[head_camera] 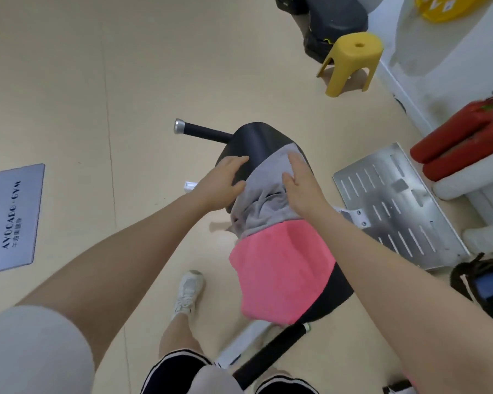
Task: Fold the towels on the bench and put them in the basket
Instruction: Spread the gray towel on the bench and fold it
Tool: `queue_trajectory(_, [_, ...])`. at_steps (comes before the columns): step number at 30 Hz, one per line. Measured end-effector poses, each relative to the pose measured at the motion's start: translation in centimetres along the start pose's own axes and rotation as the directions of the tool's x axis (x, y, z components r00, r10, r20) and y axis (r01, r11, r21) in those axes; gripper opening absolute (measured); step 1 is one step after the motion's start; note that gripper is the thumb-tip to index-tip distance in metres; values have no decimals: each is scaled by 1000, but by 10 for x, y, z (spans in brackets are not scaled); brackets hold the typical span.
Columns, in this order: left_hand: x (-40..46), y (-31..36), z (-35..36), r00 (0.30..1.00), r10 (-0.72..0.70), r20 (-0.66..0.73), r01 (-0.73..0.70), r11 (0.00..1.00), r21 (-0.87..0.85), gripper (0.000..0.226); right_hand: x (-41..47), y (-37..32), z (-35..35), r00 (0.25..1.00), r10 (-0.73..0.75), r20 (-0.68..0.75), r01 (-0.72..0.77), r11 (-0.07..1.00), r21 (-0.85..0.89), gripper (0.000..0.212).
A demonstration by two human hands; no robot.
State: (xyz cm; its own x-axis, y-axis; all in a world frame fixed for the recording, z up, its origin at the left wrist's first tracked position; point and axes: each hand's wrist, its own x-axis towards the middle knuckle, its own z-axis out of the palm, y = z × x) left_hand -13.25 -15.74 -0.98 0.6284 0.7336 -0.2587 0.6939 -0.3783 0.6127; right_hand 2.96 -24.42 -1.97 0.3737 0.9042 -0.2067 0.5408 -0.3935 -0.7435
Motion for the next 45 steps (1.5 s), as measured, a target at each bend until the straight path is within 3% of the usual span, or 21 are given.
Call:
queue_trajectory(3, [59,-23,-4,997,31,77,-33,999,13,52,38,4,19,999,9,44,2,967,-256,62])
queue_trajectory(6, [101,-38,-8,965,136,224,-150,988,47,43,67,4,34,993,10,116,50,862,-504,67])
queue_trajectory(8, [117,-44,-13,927,188,326,-217,975,56,39,77,-1,40,988,16,156,81,799,-596,51])
queue_trajectory(11, [128,-48,-19,901,226,370,-275,957,86,39,81,-10,42,991,38,126,60,721,-690,25])
queue_trajectory(15, [130,-49,-24,856,273,439,-361,923,131,37,71,-19,45,994,72,83,18,638,-770,20])
queue_trajectory(17, [129,-45,-28,830,291,476,-382,918,106,36,62,-23,47,1000,21,0,-15,690,-724,17])
queue_trajectory(20, [116,-30,-31,746,401,532,-458,889,-27,27,36,-35,41,980,68,-188,-171,767,-618,16])
queue_trajectory(25, [72,11,-23,646,470,602,-455,870,-191,19,-27,-52,12,823,201,-532,-361,907,-216,9])
queue_trajectory(29, [19,55,-18,638,567,521,-447,824,-348,7,-95,-67,-9,644,302,-703,-230,953,198,8])
queue_trajectory(35, [-90,133,-27,552,755,354,-496,639,-588,11,-215,-82,-41,321,339,-884,82,920,383,22])
queue_trajectory(38, [-160,159,-14,495,805,326,-483,567,-667,7,-289,-86,-47,228,337,-913,159,913,377,21])
queue_trajectory(42, [-254,187,21,407,850,336,-440,504,-744,17,-397,-73,-40,133,347,-928,140,921,364,22])
queue_trajectory(45, [-308,208,56,375,850,369,-419,511,-751,15,-474,-51,-35,91,400,-912,96,908,408,21])
